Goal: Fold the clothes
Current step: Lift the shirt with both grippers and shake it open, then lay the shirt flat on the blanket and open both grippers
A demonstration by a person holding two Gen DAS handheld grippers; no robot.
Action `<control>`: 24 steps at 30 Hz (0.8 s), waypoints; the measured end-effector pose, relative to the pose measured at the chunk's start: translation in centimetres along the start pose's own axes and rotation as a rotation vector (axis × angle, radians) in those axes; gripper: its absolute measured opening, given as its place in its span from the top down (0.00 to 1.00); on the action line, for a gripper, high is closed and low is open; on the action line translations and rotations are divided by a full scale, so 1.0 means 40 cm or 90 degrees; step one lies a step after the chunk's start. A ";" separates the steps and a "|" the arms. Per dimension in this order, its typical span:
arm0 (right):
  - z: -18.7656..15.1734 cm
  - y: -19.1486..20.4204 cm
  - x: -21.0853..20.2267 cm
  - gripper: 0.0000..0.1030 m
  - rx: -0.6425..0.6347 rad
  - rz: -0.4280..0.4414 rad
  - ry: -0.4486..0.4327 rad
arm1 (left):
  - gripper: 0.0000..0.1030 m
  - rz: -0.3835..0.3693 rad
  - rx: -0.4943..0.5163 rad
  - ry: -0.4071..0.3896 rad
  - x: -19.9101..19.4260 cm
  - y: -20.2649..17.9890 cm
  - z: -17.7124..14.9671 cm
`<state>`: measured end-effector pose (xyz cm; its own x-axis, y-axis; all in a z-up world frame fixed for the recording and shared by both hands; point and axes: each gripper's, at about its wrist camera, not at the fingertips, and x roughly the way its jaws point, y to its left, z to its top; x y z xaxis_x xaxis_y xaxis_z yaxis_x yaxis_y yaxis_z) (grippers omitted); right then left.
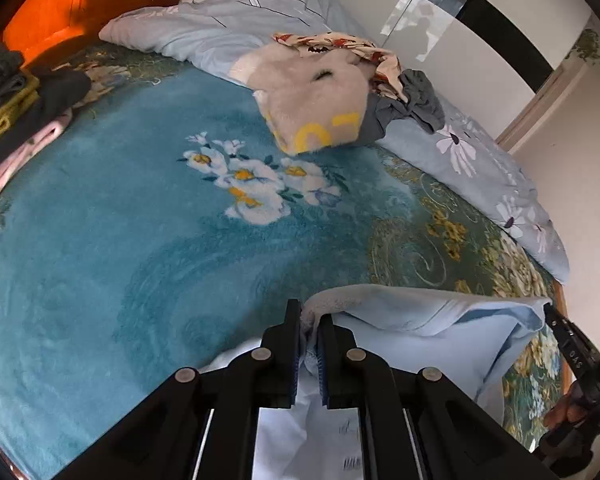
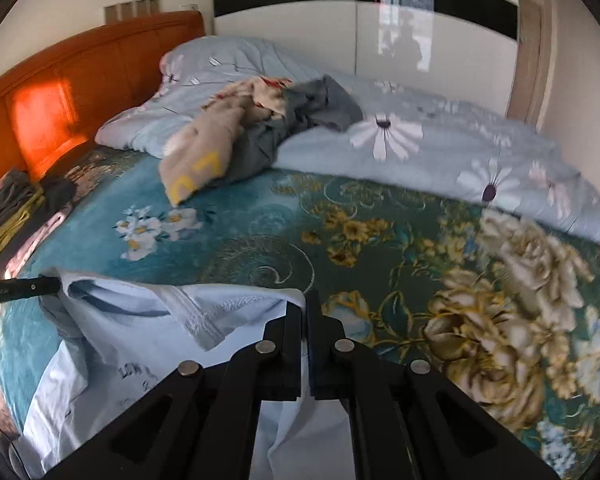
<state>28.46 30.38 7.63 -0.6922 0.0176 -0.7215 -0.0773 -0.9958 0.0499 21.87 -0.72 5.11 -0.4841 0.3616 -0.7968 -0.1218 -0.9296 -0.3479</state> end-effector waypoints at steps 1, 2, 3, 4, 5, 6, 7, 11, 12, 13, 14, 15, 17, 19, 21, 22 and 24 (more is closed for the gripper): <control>0.009 -0.014 0.016 0.99 0.010 0.003 0.000 | 0.92 0.002 0.004 -0.007 0.009 -0.009 0.021; 0.019 -0.027 0.033 0.99 0.021 0.006 0.000 | 0.92 0.006 0.009 -0.010 0.018 -0.020 0.041; 0.030 -0.039 0.047 0.99 0.030 0.008 -0.001 | 0.92 0.011 0.016 -0.013 0.026 -0.032 0.058; 0.046 -0.050 0.058 0.99 0.037 0.009 -0.002 | 0.92 0.015 0.026 -0.017 0.035 -0.048 0.081; 0.062 -0.058 0.069 0.99 0.041 0.008 -0.003 | 0.92 0.019 0.037 -0.022 0.044 -0.063 0.108; 0.078 -0.064 0.082 0.99 0.039 0.001 -0.005 | 0.92 0.025 0.050 -0.028 0.052 -0.083 0.130; 0.092 -0.072 0.093 0.99 0.039 -0.006 -0.006 | 0.92 0.028 0.059 -0.031 0.057 -0.096 0.148; 0.133 -0.116 0.148 0.99 0.070 -0.013 0.012 | 0.92 0.032 0.068 -0.015 0.111 -0.132 0.200; 0.133 -0.129 0.174 0.99 0.087 -0.006 0.031 | 0.92 0.038 0.067 -0.006 0.125 -0.133 0.201; 0.128 -0.138 0.200 0.99 0.104 0.002 0.049 | 0.92 0.046 0.064 0.007 0.150 -0.129 0.197; 0.121 -0.145 0.224 0.99 0.118 0.007 0.065 | 0.92 0.049 0.059 0.018 0.175 -0.121 0.189; 0.112 -0.148 0.243 0.99 0.126 0.006 0.078 | 0.92 0.050 0.052 0.029 0.198 -0.111 0.180; 0.087 -0.152 0.284 0.98 0.148 0.009 0.104 | 0.92 0.048 0.029 0.057 0.244 -0.082 0.155; 0.062 -0.146 0.310 0.98 0.151 0.003 0.122 | 0.91 0.039 0.008 0.082 0.280 -0.056 0.131; 0.043 -0.138 0.326 0.98 0.145 -0.005 0.137 | 0.90 0.026 -0.007 0.103 0.299 -0.039 0.113; 0.038 -0.136 0.330 0.98 0.144 -0.010 0.141 | 0.88 0.010 -0.022 0.118 0.305 -0.027 0.104; 0.030 -0.134 0.335 0.98 0.143 -0.020 0.147 | 0.76 -0.015 -0.053 0.135 0.302 -0.002 0.092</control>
<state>18.77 36.06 -1.48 -0.5084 0.0019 -0.8611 -0.2703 -0.9498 0.1575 12.82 3.47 -2.67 -0.2885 0.3983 -0.8707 -0.0547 -0.9147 -0.4003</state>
